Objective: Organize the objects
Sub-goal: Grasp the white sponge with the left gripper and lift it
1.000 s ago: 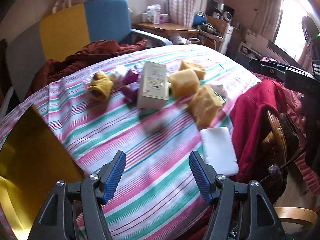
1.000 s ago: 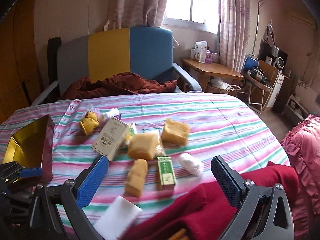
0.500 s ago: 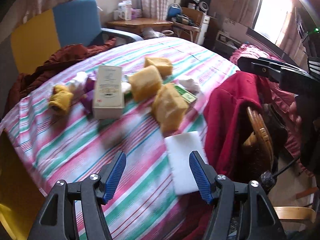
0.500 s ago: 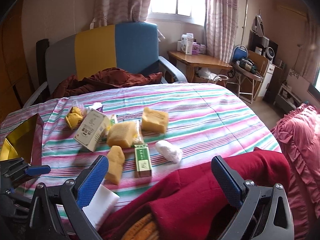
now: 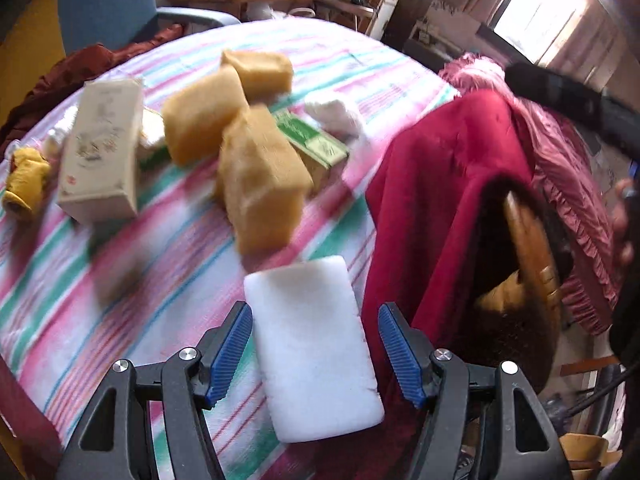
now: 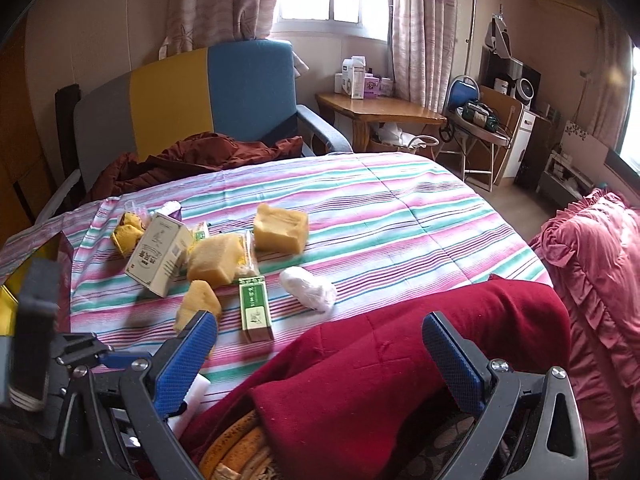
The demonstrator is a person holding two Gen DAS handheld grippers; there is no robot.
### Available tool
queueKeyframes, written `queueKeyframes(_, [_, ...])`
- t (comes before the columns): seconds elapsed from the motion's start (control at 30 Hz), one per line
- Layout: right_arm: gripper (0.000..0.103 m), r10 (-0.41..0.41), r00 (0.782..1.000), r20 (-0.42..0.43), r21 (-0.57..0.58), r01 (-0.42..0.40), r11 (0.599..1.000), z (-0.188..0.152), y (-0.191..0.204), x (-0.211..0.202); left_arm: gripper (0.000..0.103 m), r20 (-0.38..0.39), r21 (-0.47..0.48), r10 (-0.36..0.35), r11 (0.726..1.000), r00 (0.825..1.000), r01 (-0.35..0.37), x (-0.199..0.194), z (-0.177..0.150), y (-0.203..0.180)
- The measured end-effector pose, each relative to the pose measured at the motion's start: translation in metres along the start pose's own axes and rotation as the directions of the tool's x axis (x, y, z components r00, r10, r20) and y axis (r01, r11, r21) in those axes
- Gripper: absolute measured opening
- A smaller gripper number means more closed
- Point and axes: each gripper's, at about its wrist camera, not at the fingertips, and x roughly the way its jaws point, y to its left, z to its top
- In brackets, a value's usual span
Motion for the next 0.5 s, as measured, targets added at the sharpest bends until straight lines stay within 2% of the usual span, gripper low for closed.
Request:
queueKeyframes(0.07, [0.103, -0.002, 1.0, -0.019, -0.005, 0.002, 1.0, 0.0, 0.0, 0.004, 0.064, -0.006, 0.02, 0.038, 0.999, 0.999, -0.038, 0.005, -0.003, -0.002])
queueKeyframes(0.13, [0.103, 0.005, 0.999, -0.05, -0.02, -0.006, 1.0, 0.002, 0.002, 0.012, 0.06, -0.019, 0.002, 0.01, 1.0, 1.0, -0.01, 0.007, -0.008, 0.004])
queueKeyframes(0.2, [0.103, 0.011, 0.996, -0.09, -0.047, -0.016, 0.999, 0.004, 0.008, 0.021, 0.059, 0.005, -0.033, -0.022, 0.999, 1.0, 0.022, 0.001, -0.013, 0.014])
queueKeyframes(0.37, [0.103, 0.026, 0.987, -0.159, -0.148, -0.05, 0.988, 0.014, 0.029, 0.04, 0.058, 0.069, -0.115, 0.0, 0.993, 0.998, 0.008, -0.019, -0.027, 0.045])
queueKeyframes(0.5, [0.103, 0.107, 0.97, -0.217, -0.183, -0.148, 0.972, 0.023, 0.05, 0.049, 0.058, 0.102, -0.18, 0.054, 0.983, 0.993, -0.035, -0.037, -0.043, 0.07])
